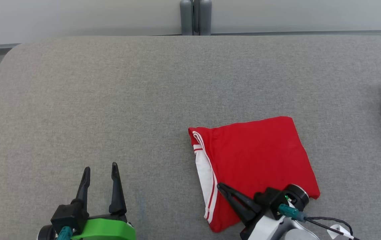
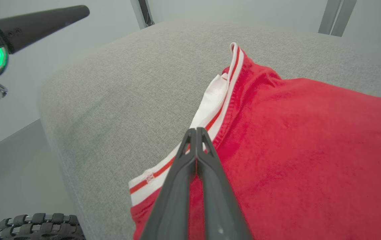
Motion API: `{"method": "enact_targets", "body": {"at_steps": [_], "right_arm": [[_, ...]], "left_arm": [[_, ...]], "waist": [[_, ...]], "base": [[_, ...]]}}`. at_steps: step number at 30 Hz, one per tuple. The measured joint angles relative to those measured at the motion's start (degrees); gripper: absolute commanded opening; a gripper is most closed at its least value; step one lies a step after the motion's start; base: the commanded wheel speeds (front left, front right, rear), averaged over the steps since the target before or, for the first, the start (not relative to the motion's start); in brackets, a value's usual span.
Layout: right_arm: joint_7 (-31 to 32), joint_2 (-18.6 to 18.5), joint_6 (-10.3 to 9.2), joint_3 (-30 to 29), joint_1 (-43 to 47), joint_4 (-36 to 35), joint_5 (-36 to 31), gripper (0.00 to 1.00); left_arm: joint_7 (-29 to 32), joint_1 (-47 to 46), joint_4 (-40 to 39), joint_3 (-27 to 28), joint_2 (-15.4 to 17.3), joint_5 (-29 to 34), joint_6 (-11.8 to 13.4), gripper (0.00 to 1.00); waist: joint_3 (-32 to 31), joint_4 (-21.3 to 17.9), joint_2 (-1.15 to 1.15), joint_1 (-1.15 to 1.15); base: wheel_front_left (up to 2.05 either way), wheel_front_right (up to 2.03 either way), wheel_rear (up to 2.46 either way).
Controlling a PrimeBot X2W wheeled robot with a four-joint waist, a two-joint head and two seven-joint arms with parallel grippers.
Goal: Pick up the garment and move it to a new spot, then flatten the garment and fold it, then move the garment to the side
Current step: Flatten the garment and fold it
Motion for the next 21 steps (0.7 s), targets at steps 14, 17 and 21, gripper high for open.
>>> {"method": "enact_targets", "body": {"at_steps": [14,17,21], "right_arm": [[0.00,-4.85,0.00,-25.57,8.23,-10.03,-2.66,1.00],[0.00,-5.27,0.00,-31.32,11.16,-10.77,-3.64,1.00],[0.00,-5.27,0.00,-35.76,13.84,-10.82,-4.12,1.00]], "left_arm": [[0.00,1.55,-0.54,3.66,0.00,0.55,-0.98,1.00],[0.00,2.27,-0.32,4.19,0.00,0.57,-1.33,1.00],[0.00,3.09,0.58,4.95,0.00,1.13,-2.11,1.00]], "waist": [[-3.16,-5.35,0.00,0.00],[-4.10,-6.03,0.00,0.00],[-4.84,-6.17,0.00,0.00]], "base": [[0.00,0.00,0.00],[0.00,0.00,0.00],[0.00,0.00,0.00]]}}
